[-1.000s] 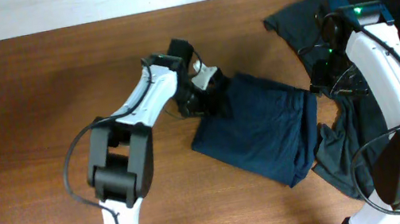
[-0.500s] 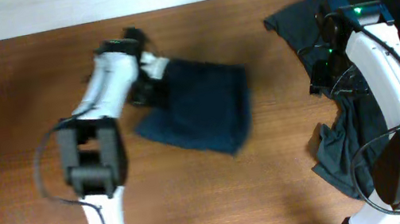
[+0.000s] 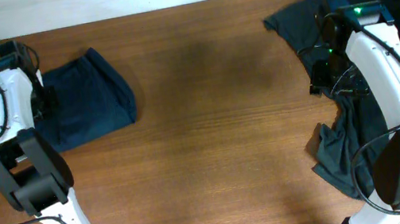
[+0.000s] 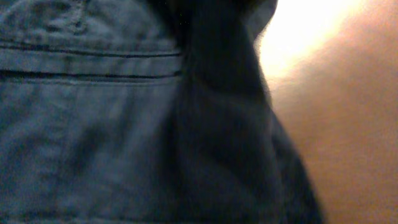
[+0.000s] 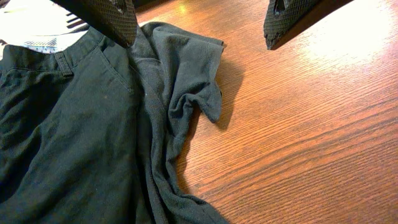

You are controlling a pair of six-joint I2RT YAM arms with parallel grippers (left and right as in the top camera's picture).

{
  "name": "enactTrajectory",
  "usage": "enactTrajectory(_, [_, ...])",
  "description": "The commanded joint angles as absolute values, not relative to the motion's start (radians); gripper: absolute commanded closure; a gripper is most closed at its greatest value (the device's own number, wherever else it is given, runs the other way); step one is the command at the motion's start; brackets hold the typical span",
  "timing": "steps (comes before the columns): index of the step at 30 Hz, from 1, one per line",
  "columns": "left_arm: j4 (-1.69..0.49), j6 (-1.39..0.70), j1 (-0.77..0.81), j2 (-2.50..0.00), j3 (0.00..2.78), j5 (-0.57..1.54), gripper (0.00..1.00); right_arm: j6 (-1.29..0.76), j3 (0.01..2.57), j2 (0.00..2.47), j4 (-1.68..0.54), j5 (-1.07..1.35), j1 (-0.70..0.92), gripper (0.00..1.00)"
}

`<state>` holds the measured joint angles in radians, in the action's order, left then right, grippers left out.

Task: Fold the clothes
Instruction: 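Carry the folded trousers to the left table edge with the left gripper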

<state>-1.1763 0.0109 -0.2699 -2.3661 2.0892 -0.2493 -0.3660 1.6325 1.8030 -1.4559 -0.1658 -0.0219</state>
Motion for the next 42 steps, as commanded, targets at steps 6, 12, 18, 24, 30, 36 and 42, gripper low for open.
enactTrajectory(6, [-1.21, -0.015, -0.187, -2.326, 2.403, 0.236, 0.29, -0.371, 1.642, 1.787, -1.451, -0.168, -0.022, 0.3])
enactTrajectory(12, [-1.143, -0.015, 0.042, -2.395, 2.35, 0.33, 0.3, -0.37, 1.641, 1.787, -1.452, -0.168, -0.022, 0.3])
enactTrajectory(18, [-1.187, -0.015, 0.166, -2.529, 2.349, 0.317, 0.3, -0.369, 1.641, 1.787, -1.459, -0.168, -0.022, 0.27])
enactTrajectory(24, [-1.338, -0.015, 0.139, -2.578, 2.349, 0.17, 0.3, -0.369, 1.641, 1.787, -1.46, -0.168, -0.022, 0.26])
enactTrajectory(30, [-1.464, -0.083, 0.007, -2.581, 2.349, 0.052, 0.32, -0.355, 1.641, 1.787, -1.459, -0.168, -0.022, 0.26])
enactTrajectory(36, [-1.48, -0.083, -0.103, -2.58, 2.349, -0.116, 0.32, -0.355, 1.641, 1.787, -1.459, -0.168, -0.022, 0.26])
enactTrajectory(42, [-1.475, -0.092, -0.163, -2.58, 2.352, -0.132, 0.32, -0.355, 1.641, 1.787, -1.459, -0.168, -0.022, 0.26])
